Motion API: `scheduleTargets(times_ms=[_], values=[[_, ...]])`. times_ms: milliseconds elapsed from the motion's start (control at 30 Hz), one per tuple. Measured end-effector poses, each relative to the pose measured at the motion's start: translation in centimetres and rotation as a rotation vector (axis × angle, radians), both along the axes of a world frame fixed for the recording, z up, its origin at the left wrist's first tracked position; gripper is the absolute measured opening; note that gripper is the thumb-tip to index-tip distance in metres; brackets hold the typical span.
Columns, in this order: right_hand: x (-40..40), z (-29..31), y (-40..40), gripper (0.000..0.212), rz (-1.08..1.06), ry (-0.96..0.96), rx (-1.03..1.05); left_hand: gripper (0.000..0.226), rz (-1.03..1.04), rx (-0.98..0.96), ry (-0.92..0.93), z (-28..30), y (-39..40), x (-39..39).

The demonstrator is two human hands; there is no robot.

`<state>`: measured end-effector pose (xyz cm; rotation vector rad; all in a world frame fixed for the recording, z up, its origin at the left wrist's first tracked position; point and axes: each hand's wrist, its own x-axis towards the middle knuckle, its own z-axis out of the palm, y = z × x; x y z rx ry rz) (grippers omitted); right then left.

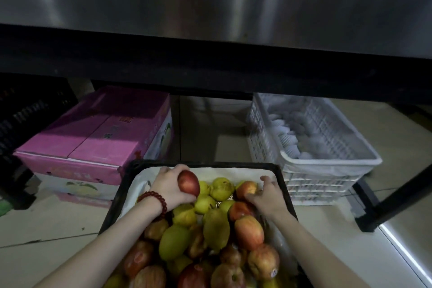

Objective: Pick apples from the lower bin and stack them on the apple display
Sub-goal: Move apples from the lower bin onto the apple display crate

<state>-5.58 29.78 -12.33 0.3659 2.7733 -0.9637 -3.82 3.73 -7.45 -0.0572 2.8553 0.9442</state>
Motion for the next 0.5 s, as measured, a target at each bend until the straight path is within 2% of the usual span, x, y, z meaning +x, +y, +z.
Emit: scheduleTargets(times_ms=[100,233,400,500], values=[[-0.9,-0.8,-0.9,0.093,0.015,-0.083,0.124,0.071,-0.038,0.012,0.035,0.9,1.3,0.0],[-1.6,-2.5,-1.8,0.101,0.021,-0.152,0.214,0.072,-0.061,0.040,0.054,1.8,2.1,0.4],[-2.2,-3.2,-1.4,0.083,-0.031,-0.047,0.313,0.073,-0.064,0.048,0.085,2.6,2.1,0.6],[-1.4,-2.5,-1.1,0.086,-0.016,0.105,0.418,0.073,-0.053,0.065,0.102,3.6,1.7,0.7]])
